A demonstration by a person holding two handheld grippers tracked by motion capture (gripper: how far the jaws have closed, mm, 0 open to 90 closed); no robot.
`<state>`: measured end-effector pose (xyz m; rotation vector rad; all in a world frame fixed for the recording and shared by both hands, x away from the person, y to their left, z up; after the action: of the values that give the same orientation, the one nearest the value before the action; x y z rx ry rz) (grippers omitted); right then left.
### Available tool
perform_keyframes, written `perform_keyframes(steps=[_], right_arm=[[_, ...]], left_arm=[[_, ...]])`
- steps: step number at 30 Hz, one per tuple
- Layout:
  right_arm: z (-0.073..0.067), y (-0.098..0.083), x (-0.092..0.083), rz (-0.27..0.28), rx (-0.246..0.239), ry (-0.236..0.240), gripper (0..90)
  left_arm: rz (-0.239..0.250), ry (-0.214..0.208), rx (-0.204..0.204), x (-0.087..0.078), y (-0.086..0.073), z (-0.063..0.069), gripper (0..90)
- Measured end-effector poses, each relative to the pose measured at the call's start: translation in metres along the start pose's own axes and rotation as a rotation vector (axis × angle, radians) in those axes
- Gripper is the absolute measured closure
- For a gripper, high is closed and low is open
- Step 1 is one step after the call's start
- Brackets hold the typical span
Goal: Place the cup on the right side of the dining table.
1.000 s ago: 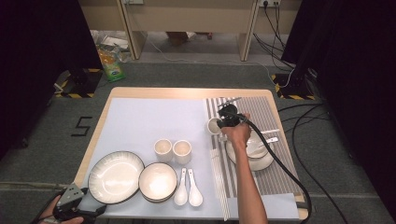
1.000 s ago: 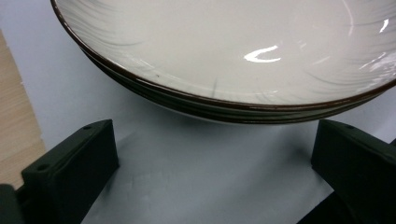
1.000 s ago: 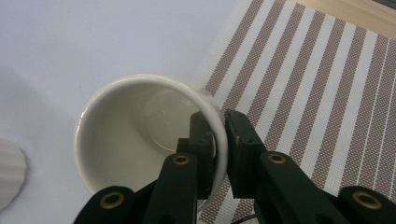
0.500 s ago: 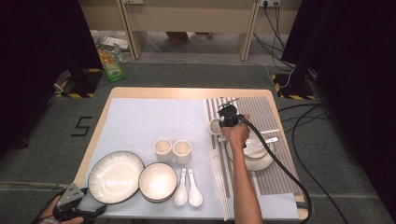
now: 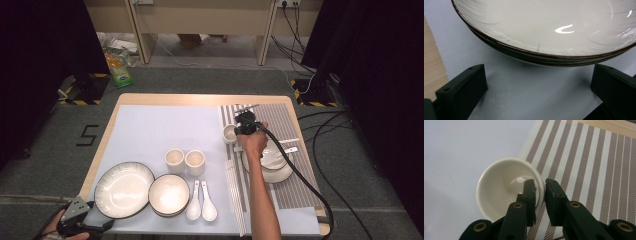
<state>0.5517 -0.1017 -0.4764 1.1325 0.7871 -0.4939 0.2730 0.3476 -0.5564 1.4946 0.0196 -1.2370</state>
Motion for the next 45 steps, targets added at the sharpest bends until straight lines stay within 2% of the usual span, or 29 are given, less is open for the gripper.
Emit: perform_keyframes(steps=[4,6,18,25,32,36,45], right_arm=[[0.005,0.002,-0.006,0.008,0.005,-0.012,75.4],[0.007,0.003,-0.009,0.020,0.018,0.001,76.2],[0.012,0.002,-0.027,0.058,-0.006,0.024,72.3],[0.005,-0.001,-0.046,0.115,0.005,0.095,67.6],[0.002,-0.010,-0.062,0.144,-0.031,0.125,60.0],[-0.002,-0.022,-0.077,0.187,-0.052,0.163,54.5],[-0.008,-0.044,-0.096,0.224,-0.104,0.187,48.3]], left_arm=[[-0.005,0.001,0.000,0.000,0.000,0.000,0.0],[0.000,0.001,0.000,0.000,0.000,0.000,0.0],[0.000,0.000,0.000,0.000,0.000,0.000,0.0],[-0.002,0.000,0.000,0.000,0.000,0.000,0.0],[-0.004,0.001,0.000,0.000,0.000,0.000,0.0],[-0.002,0.001,-0.001,0.000,0.000,0.000,0.0],[0.001,0.004,0.000,0.001,0.000,0.000,0.0]])
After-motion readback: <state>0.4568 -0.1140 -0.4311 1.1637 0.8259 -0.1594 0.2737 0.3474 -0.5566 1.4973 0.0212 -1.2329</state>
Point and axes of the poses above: each handheld gripper's, and its own axes: x roughly forward along the jaws, y roughly out of its top, z roughly to its right, the point moved 7 cm from there along x, roughly forward along the jaws, and after that the axes turned 13 degrees about -y, right-handed, at the moved point
